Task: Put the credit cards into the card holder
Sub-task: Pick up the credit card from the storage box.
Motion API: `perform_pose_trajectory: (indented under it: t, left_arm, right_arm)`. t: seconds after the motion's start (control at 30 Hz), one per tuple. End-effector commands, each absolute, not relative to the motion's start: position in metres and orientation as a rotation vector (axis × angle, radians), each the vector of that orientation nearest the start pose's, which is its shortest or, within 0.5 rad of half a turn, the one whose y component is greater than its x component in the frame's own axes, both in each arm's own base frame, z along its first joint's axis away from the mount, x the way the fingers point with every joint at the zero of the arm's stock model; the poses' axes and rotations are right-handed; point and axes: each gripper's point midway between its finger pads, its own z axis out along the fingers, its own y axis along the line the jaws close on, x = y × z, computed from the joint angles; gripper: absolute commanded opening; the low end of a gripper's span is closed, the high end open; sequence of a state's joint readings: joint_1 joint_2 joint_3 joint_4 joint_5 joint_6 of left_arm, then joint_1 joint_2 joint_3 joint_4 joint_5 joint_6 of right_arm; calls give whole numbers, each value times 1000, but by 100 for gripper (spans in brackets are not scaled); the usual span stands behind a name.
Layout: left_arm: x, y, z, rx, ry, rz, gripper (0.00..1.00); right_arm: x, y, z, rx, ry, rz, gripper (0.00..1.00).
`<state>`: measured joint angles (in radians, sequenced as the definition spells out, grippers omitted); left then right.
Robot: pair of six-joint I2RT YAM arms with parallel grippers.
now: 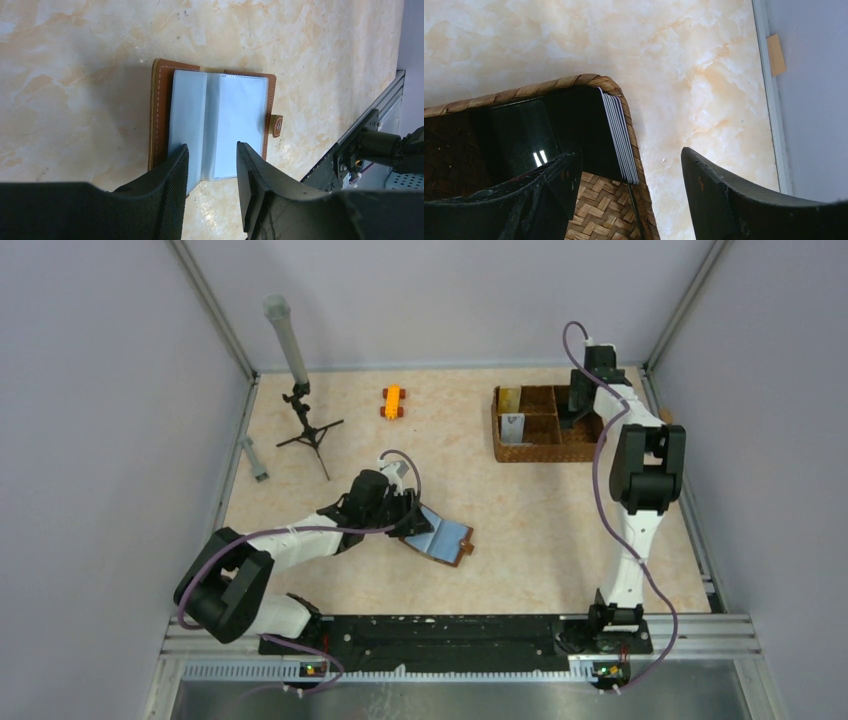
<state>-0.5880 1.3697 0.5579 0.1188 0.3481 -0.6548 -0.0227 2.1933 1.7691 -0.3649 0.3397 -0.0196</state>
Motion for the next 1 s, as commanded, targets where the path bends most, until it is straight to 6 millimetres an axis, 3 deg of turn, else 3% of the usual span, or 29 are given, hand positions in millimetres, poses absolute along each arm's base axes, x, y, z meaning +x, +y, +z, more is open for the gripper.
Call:
perform_pose_trajectory:
  t: [0.0, 0.37, 0.97]
  left_arm:
    - [240, -266, 81, 149, 2370, -1058, 43]
    - [238, -271, 78, 158, 2381, -1090, 43]
    - [235, -277, 75, 176, 2391, -1116, 43]
  right_arm:
    - [573, -82, 130, 201, 2220, -449, 73]
    - [574, -82, 148, 192, 2185, -447, 66]
    - [576, -75, 170, 177, 2145, -401, 68]
